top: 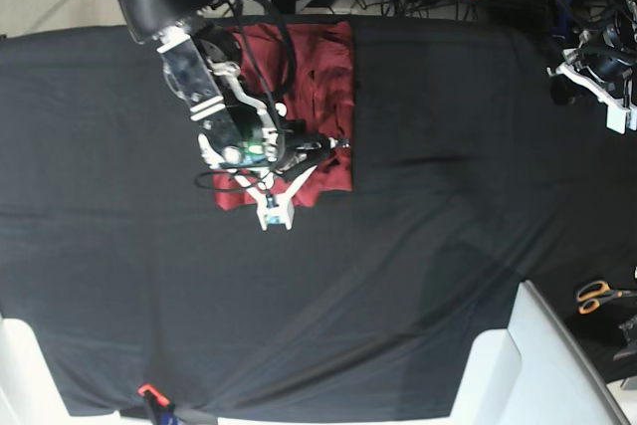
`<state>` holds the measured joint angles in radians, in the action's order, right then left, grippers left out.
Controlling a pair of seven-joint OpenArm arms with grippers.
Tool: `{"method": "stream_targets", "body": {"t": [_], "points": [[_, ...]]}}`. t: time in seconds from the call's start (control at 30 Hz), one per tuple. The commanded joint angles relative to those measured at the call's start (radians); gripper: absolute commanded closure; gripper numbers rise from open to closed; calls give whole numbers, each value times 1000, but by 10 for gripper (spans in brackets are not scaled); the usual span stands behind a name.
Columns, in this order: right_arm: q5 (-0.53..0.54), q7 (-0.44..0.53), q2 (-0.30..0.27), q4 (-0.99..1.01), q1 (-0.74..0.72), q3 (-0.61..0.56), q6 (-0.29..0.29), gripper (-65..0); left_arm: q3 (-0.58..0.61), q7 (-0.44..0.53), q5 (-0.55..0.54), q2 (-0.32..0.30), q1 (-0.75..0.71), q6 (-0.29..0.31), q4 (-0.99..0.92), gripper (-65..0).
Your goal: Fold the T-shirt properly
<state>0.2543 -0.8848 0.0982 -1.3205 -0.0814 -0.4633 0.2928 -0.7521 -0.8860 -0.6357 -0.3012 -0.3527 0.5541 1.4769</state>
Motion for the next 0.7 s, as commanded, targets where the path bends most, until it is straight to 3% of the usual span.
{"method": "stream_targets", "body": {"t": [0.0,0.17,0.37,0.43,0.53,0.67], "points": [[-2,23,13,-6,-28,-2,1,-2,-8,14,-17,-17,-3,5,15,0],[12,29,19,2,-57,-4,1,-2,1,14,-17,-16,-3,5,14,0],[199,36,19,45,-107,-7,1,-2,3,14,-17,-13,-3,5,15,0],[234,56,18,80,-130,-56,1,-2,3,14,-17,-13,-3,5,15,0],[244,66,15,89,-149,-142,1,-2,3,14,-17,-13,-6,5,14,0],[242,28,-22,-46,-100,-162,9,-2,3,14,-17,-14,-24,5,23,0]]}}
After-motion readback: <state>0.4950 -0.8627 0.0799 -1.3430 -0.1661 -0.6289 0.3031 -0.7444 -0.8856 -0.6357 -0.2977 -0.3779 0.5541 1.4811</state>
